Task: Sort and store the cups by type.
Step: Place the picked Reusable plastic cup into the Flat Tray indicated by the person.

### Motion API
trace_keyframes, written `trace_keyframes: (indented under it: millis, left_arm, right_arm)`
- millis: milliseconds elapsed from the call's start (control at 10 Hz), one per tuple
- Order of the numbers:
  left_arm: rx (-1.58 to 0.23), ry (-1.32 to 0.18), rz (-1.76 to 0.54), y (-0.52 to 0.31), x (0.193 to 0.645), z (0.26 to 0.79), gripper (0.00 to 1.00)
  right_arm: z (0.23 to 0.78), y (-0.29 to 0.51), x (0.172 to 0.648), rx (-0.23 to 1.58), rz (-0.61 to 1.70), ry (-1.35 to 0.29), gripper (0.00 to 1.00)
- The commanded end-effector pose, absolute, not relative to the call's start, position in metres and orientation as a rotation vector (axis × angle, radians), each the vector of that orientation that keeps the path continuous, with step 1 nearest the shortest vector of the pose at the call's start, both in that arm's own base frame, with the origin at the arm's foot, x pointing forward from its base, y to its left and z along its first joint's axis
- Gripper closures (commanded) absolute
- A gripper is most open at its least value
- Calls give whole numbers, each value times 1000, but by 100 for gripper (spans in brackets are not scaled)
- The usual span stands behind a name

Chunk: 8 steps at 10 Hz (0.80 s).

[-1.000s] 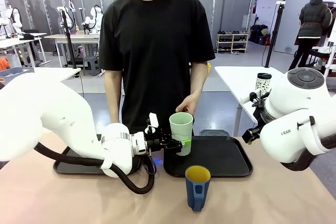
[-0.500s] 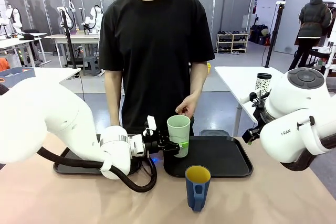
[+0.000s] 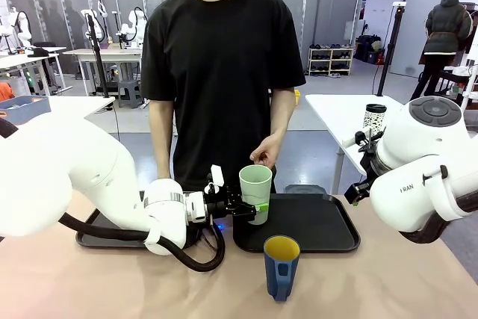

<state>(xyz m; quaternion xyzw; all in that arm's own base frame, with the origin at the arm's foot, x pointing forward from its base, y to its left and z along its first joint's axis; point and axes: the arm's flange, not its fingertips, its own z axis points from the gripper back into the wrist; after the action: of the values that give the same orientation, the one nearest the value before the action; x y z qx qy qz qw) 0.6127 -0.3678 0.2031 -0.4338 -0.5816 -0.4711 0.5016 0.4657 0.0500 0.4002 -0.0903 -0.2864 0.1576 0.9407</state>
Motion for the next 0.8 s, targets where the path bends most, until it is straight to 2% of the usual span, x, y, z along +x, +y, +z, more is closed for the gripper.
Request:
trace_keyframes:
  millis: [0,200,700]
  left_arm:
    - [-1027,-1417,-1161,-368,600,176,14]
    - [-1022,-1410,-1170,-368,600,177,0]
    - [-1010,-1385,-1220,-367,596,186,0]
  right_arm:
    - [400,50,467,-182,322,-586,0]
    - [400,50,467,-182,322,-586,0]
    - [400,50,467,-182,322,-586,0]
